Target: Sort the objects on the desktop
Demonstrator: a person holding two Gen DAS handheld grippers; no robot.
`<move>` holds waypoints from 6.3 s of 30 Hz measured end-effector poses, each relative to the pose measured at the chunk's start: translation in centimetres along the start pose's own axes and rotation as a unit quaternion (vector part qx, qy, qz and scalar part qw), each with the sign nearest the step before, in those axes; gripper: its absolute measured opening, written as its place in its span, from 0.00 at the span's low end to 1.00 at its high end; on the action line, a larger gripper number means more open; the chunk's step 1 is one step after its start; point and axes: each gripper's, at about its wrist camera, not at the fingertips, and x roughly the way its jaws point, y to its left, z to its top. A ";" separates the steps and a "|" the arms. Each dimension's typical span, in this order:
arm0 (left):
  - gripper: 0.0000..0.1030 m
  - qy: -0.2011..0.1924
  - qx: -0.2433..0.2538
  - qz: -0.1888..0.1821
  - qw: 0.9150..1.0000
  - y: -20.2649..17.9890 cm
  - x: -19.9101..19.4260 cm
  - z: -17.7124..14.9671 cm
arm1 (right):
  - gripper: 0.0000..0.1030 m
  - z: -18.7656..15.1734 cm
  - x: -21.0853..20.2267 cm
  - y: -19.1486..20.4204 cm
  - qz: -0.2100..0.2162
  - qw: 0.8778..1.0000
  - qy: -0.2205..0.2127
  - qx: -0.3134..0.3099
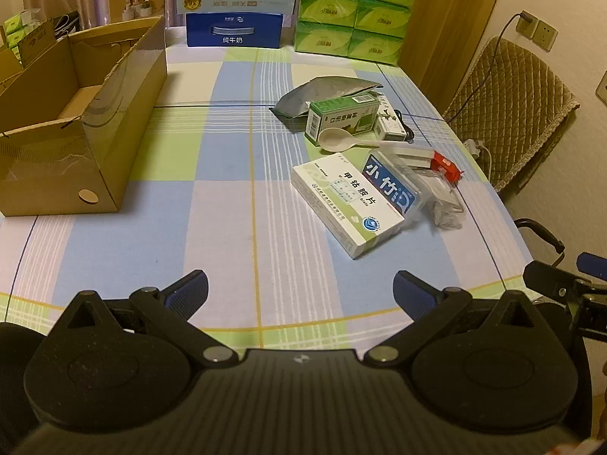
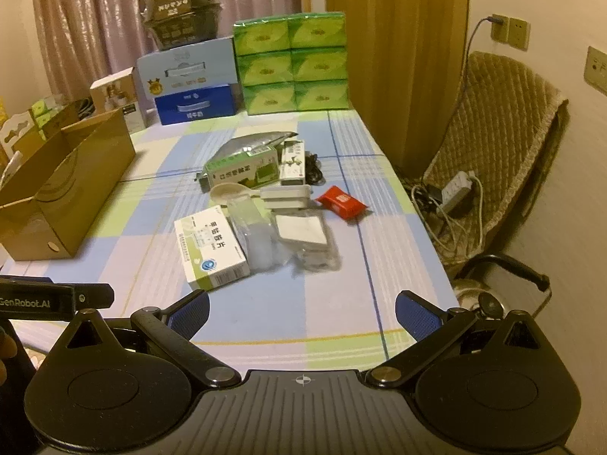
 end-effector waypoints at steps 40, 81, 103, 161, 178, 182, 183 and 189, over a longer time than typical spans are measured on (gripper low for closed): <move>0.99 0.028 0.038 -0.025 0.999 -1.3 5.8 2.0 | 0.98 2.3 6.3 -2.2 0.009 0.999 0.030 -0.011; 0.99 0.004 0.018 -0.024 1.000 -2.6 15.8 6.1 | 0.98 4.8 9.3 -2.7 0.008 1.000 0.019 -0.004; 0.66 -0.014 0.122 0.014 0.992 4.7 10.8 3.5 | 0.44 5.1 16.9 5.6 0.068 0.980 0.042 -0.180; 0.66 -0.011 0.124 -0.011 0.992 6.1 13.2 3.9 | 0.52 2.4 19.1 7.7 0.047 0.991 0.045 -0.115; 0.65 -0.098 0.104 -0.016 0.990 8.7 2.9 10.0 | 0.52 11.4 10.8 15.0 0.131 0.985 -0.042 -0.103; 0.66 -0.117 0.094 0.010 0.989 12.8 -0.2 12.0 | 0.52 13.5 10.4 20.1 0.168 0.978 -0.049 -0.119; 0.66 -0.118 0.092 0.017 0.989 13.9 -0.7 12.3 | 0.52 14.0 10.5 21.6 0.177 0.975 -0.048 -0.122; 0.66 -0.104 0.080 0.076 0.988 22.4 -1.6 13.5 | 0.52 15.5 12.9 29.3 0.216 0.965 -0.033 -0.142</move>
